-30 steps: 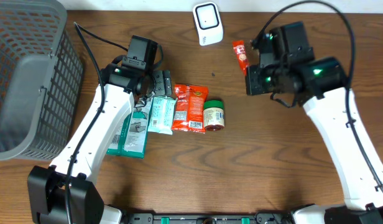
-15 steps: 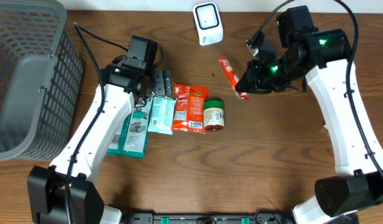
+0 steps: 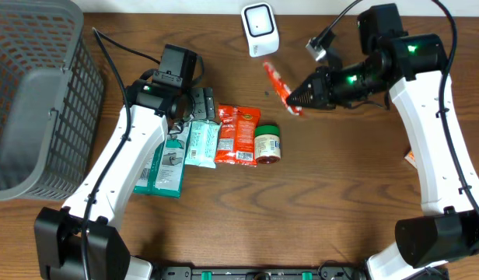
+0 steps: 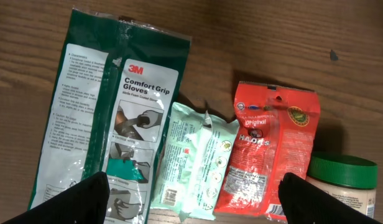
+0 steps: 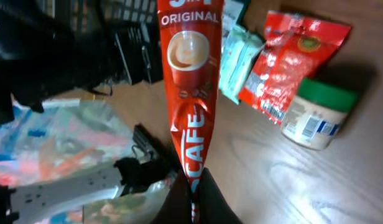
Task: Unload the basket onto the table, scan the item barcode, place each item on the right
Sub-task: 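Carry the red stick up to the white scanner with the right gripper, then hold the red stick in front of the scanner window, then release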
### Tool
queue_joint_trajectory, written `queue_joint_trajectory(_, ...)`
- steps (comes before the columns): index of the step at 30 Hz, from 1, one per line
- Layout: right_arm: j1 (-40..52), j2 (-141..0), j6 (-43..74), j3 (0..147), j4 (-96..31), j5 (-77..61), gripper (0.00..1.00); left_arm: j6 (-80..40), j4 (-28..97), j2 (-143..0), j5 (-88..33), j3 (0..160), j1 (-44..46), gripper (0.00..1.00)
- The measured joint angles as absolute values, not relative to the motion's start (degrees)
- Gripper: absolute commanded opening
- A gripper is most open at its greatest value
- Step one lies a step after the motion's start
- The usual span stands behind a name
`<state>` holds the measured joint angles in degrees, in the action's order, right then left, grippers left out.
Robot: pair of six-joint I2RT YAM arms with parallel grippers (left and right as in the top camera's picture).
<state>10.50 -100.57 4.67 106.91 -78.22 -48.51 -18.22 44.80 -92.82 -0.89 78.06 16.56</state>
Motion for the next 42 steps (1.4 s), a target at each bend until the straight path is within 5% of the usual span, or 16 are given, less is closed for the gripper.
queue_joint_trajectory(9,11.9,-102.5,13.1,116.4,-71.1,-46.6,0.01,-18.2,44.8,-92.8,-0.9,78.1,16.6,0.87)
queue_joint_trajectory(19,15.4,-121.1,21.4,142.4,-66.8,-37.3,0.01,-18.2,44.8,-92.8,-0.9,78.1,16.6,0.87)
queue_joint_trajectory(30,16.6,-139.4,22.7,143.6,-45.3,-21.5,0.01,-18.2,44.8,-92.8,-0.9,78.1,16.6,0.88)
queue_joint_trajectory(42,16.8,-151.5,18.6,143.6,-41.9,-15.1,0.01,-18.2,44.8,-92.8,-0.9,78.1,16.6,0.88)
